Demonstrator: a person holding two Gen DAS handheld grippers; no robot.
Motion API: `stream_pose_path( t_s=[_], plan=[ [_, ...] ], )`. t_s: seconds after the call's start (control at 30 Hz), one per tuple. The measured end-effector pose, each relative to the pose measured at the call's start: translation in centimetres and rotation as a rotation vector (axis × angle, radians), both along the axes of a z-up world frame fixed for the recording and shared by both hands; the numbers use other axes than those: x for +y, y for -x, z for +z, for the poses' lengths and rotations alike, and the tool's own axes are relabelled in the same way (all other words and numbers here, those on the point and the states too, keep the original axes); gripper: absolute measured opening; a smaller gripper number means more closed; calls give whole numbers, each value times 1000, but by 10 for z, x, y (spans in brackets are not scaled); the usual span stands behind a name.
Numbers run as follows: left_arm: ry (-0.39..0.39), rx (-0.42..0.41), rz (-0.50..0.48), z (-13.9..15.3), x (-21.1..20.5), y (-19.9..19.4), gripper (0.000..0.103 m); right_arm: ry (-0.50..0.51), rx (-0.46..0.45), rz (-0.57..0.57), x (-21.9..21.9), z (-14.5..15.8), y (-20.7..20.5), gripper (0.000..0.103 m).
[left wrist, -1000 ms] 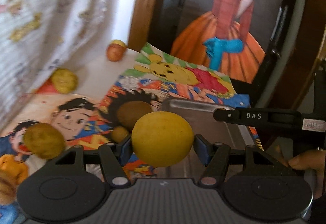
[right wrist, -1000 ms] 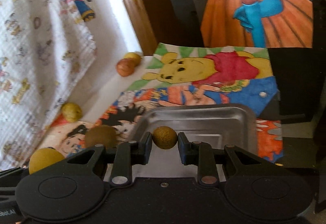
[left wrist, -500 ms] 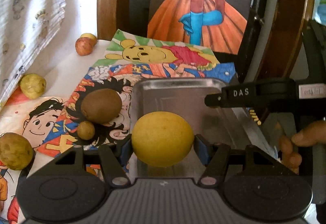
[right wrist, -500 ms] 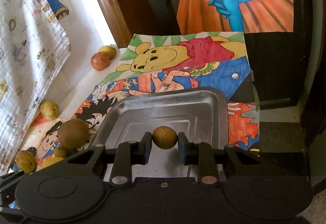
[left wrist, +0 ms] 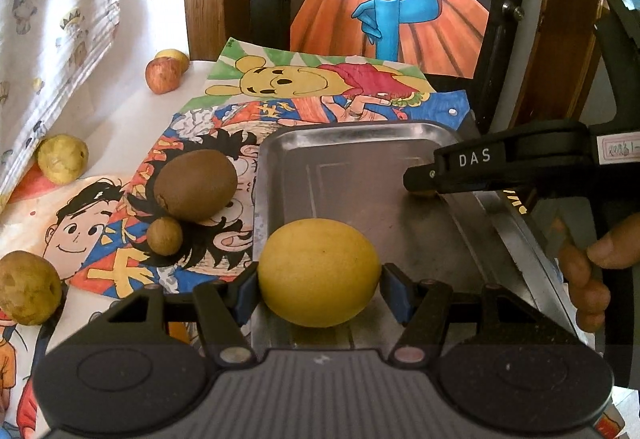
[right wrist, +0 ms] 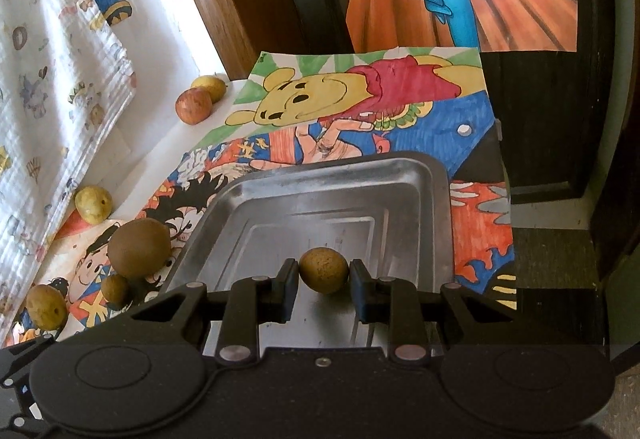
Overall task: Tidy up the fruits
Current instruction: 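Carry the lemon into the metal tray and open the left tool while the right tool releases its fruit there, then lift both tools away from the tray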
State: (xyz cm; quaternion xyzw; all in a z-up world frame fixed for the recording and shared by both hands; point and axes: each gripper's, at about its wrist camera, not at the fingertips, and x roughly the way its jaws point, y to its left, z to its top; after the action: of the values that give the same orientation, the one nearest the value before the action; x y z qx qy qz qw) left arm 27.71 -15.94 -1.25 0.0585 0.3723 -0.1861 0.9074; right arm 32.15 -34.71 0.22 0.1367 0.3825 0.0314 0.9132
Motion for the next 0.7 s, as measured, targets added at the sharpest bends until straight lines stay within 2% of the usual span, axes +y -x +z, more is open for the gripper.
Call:
stream_pose_path(
  t_s=[0.17, 0.33, 0.5, 0.7],
  plan=[
    [-9, 7, 10, 0, 1, 1, 69, -4, 6, 1, 0, 0, 1, 34],
    [40, -6, 25, 7, 8, 7, 73, -11, -4, 0, 0, 6, 6, 39],
    [59, -30, 71, 18, 18, 14, 76, -20, -27, 3, 0, 17, 16, 45],
    [106, -55, 157, 34, 37, 26, 85, -29, -66, 8, 4, 34, 35, 58]
  ],
)
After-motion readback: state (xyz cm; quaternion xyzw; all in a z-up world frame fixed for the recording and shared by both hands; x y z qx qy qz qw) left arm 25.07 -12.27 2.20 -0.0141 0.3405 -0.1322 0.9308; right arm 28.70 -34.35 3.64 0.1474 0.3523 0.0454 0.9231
